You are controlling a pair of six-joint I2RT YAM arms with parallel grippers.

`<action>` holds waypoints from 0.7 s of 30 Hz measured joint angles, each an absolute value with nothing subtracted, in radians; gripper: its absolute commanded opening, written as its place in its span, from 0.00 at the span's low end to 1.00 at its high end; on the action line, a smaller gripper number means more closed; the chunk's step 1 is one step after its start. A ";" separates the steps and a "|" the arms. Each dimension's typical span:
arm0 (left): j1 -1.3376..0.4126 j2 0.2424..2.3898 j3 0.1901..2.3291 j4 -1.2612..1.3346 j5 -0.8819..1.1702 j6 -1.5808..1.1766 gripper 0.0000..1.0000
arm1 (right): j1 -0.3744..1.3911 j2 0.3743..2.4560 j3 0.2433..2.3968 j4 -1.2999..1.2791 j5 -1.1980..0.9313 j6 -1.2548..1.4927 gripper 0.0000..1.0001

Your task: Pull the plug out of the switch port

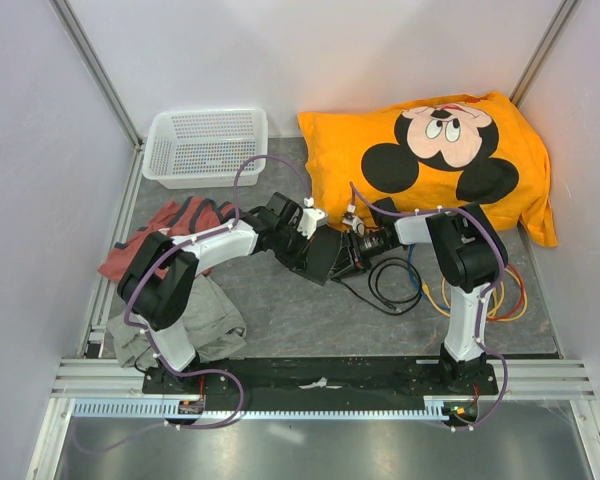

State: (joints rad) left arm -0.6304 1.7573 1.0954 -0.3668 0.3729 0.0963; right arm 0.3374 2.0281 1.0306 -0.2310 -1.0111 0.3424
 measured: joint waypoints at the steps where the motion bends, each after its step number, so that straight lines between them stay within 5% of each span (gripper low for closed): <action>1: -0.630 1.757 1.095 -0.364 0.373 0.096 0.02 | 0.339 2.029 1.034 -0.233 -1.011 0.343 0.39; 21: -0.631 1.758 1.093 -0.356 0.373 0.096 0.01 | 0.356 2.048 1.074 -0.284 -0.983 0.299 0.09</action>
